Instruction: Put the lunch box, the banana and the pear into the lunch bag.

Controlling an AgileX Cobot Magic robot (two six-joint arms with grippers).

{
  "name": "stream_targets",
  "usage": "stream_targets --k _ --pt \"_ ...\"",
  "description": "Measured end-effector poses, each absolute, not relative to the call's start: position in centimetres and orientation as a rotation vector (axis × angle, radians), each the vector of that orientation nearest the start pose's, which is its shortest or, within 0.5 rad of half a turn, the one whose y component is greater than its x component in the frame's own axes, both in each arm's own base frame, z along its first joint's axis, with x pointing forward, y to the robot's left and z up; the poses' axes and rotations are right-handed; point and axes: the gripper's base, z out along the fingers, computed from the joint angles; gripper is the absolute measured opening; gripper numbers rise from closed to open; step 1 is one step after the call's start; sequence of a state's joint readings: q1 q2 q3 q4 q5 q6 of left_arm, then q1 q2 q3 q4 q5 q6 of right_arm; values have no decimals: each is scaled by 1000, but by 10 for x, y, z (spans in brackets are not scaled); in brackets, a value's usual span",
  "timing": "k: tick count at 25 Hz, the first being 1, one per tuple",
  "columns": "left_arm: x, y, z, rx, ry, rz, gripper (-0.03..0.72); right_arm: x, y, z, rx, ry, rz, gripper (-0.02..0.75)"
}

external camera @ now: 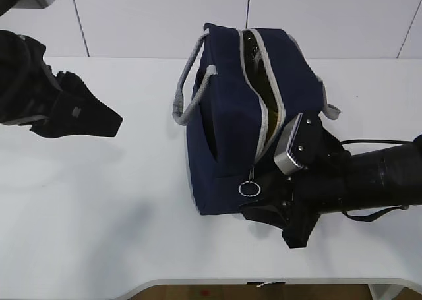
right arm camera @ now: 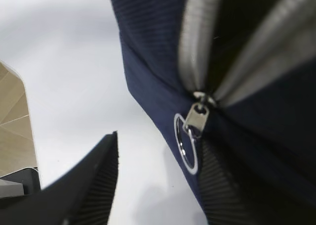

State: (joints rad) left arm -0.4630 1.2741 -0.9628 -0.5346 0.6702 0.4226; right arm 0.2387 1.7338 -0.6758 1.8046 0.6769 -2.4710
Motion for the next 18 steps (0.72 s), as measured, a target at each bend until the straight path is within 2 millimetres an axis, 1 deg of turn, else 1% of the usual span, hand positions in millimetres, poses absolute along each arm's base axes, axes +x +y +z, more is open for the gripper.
stream_targets --k 7,13,15,18 --pt "222 -143 307 692 2324 -606 317 273 123 149 -1183 1892 561 215" --pt "222 -143 307 690 2325 -608 317 274 122 148 -1183 1906 544 155" --pt "222 -143 307 690 2325 -608 317 274 122 147 -1183 1910 539 111" --pt "222 -143 307 689 2325 -610 317 274 121 147 -1183 1912 535 15"
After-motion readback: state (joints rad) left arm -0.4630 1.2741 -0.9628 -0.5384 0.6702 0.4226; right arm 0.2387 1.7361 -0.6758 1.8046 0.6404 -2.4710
